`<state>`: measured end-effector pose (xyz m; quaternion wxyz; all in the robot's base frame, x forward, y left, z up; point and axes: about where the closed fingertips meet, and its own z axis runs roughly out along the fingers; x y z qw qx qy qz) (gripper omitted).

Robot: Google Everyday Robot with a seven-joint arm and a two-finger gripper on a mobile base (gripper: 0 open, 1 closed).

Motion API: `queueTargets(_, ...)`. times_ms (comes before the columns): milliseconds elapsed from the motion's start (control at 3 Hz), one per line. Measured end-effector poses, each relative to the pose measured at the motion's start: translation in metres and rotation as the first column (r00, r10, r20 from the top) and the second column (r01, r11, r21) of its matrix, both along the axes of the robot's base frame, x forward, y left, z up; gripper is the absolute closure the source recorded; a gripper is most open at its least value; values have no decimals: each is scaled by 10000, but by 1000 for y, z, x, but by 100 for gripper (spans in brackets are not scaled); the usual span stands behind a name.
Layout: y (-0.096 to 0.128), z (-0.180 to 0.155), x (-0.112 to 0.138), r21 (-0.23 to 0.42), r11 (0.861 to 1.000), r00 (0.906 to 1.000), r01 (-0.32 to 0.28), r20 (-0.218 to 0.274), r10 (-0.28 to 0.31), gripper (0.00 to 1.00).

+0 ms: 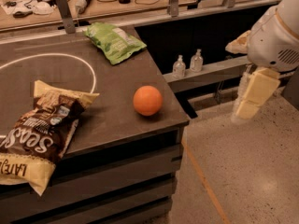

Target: Move orange near green rice chip bag

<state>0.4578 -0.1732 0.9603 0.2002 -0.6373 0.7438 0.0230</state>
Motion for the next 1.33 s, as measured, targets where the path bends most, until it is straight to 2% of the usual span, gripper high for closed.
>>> queueTargets(333, 43, -20, 21, 1198, 9901, 9969, -730, -217, 761, 0)
queueTargets(667, 85, -40, 36, 2596, 9595, 9905, -1094, -525, 1271, 0)
queueTargets(1000, 119, -55, 44, 3490, 9277, 9847, -1322, -614, 1634, 0)
queueTargets(1333, 145, -67, 51, 4118, 8973, 9801, -1590, -435, 1936, 0)
